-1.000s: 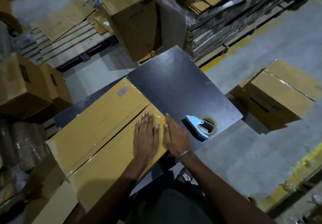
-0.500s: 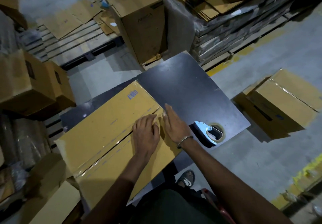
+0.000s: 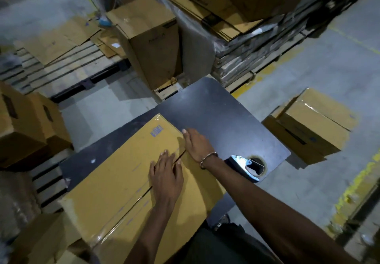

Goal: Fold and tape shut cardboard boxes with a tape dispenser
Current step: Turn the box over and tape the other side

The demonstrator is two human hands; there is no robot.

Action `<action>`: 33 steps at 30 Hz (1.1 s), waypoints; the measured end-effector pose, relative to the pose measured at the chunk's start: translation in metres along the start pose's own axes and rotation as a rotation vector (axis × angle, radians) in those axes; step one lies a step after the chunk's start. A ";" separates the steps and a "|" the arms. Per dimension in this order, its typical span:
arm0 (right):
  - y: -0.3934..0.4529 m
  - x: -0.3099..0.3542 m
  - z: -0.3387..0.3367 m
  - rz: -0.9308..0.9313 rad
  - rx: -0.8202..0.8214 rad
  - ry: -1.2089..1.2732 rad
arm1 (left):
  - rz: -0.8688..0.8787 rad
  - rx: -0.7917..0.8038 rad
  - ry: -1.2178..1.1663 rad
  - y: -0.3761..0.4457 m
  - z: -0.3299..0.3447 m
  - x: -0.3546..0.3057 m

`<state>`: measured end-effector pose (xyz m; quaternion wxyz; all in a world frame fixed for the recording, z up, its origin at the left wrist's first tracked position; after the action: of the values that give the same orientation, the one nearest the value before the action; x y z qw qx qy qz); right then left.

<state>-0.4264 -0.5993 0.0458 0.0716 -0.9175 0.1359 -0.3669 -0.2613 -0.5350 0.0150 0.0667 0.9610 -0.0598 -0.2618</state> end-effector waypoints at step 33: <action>0.142 0.057 0.049 -0.229 0.233 0.104 | -0.038 0.001 0.063 0.014 0.009 0.031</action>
<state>-0.3803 -0.7500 0.0151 0.1280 -0.8921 -0.0093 -0.4332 -0.2403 -0.5543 -0.0061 0.0631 0.9697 -0.0393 -0.2327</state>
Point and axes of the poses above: each hand's wrist, its own y-axis towards the middle knuckle, its own z-axis out of the palm, x = y × z, the point moved 1 cm from there along y, towards the middle knuckle, and after that the axes turned 4 degrees about -x, right-handed, at the moved point
